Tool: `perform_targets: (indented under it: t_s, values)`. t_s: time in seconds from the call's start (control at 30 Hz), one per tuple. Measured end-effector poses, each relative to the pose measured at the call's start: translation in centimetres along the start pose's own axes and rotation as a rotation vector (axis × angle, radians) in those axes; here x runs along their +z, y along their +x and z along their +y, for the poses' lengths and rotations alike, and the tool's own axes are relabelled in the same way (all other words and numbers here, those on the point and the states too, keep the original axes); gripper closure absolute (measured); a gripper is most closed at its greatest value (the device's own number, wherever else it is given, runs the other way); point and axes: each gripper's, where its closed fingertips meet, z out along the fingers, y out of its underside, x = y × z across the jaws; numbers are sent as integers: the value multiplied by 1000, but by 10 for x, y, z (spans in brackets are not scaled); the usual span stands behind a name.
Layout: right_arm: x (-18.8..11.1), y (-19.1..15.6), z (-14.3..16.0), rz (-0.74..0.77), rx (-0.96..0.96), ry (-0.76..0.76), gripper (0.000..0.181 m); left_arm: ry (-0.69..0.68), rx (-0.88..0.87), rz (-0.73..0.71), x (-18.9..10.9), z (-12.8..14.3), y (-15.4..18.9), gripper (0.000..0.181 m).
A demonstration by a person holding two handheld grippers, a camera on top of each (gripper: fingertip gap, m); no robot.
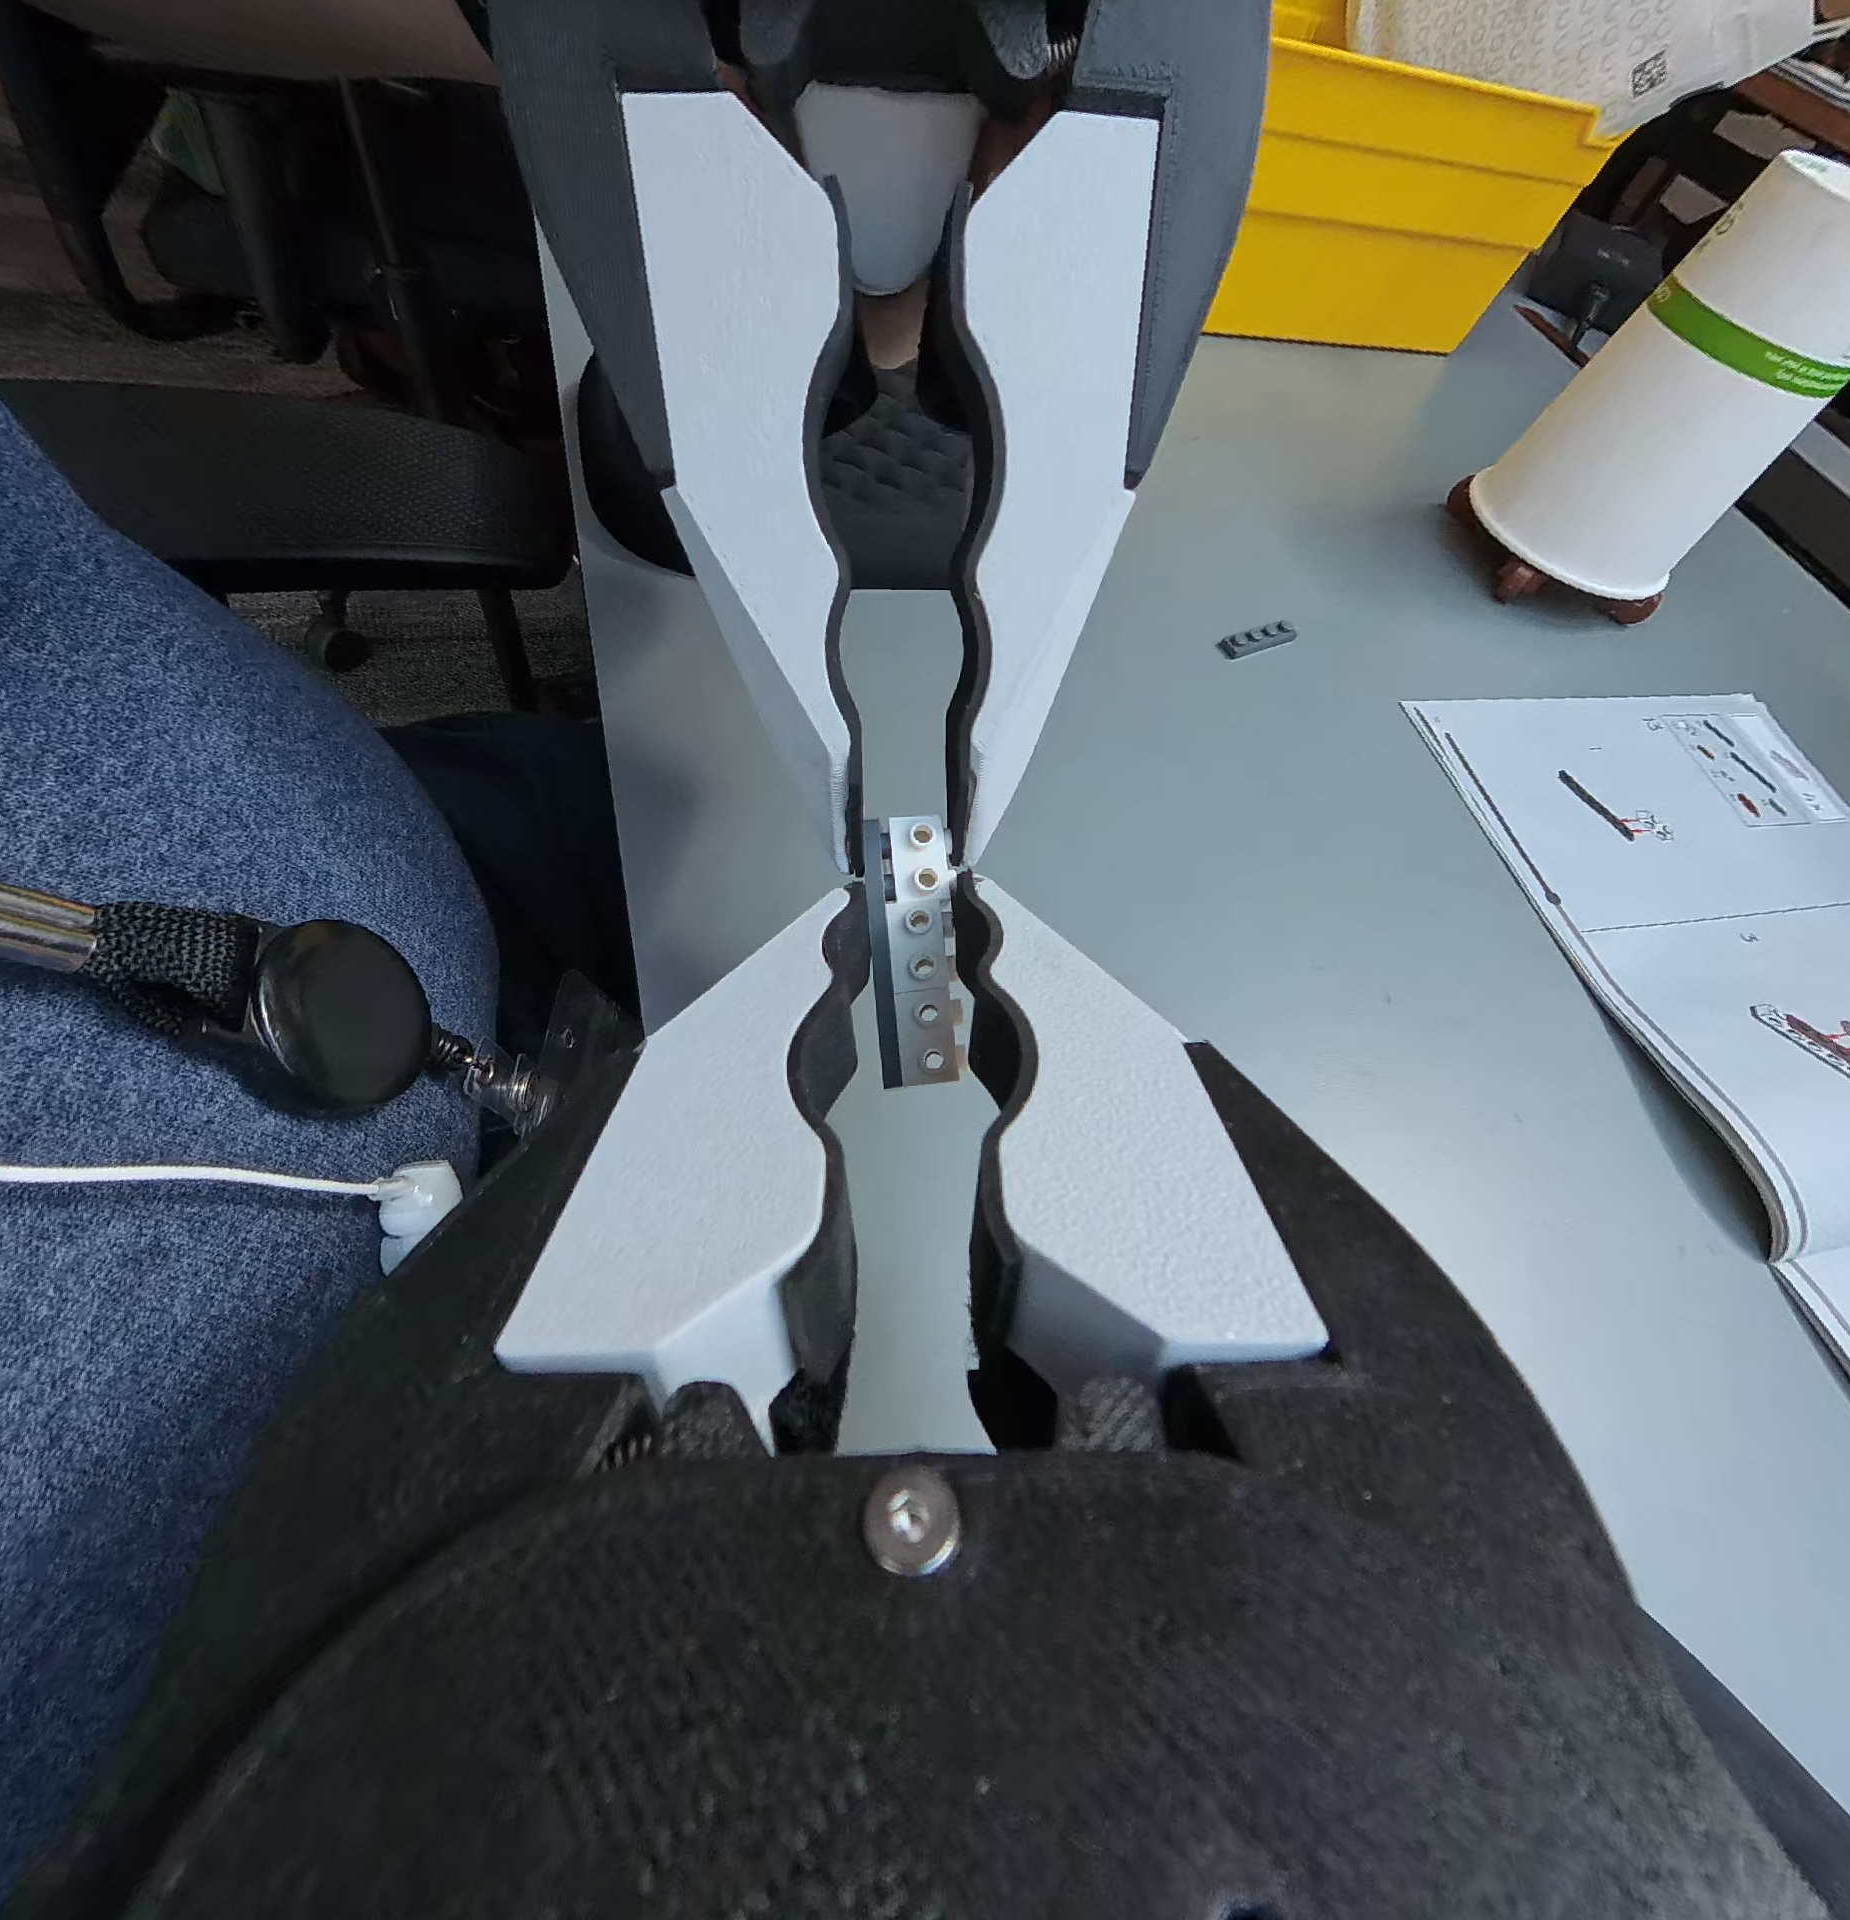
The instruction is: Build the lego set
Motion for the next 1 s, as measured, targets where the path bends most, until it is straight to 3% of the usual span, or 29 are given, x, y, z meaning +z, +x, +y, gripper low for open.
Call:
perform_targets:
  t_s: [0.4, 1.0]
  values:
    - [3, -1, -2, -24, 28, -6, 165, 0, 24, -6, -2, 1, 0, 167]
    - [2, 6, -3, 97, -108, -10, 167, -5, 7, -35, -2, 1, -5, 167]
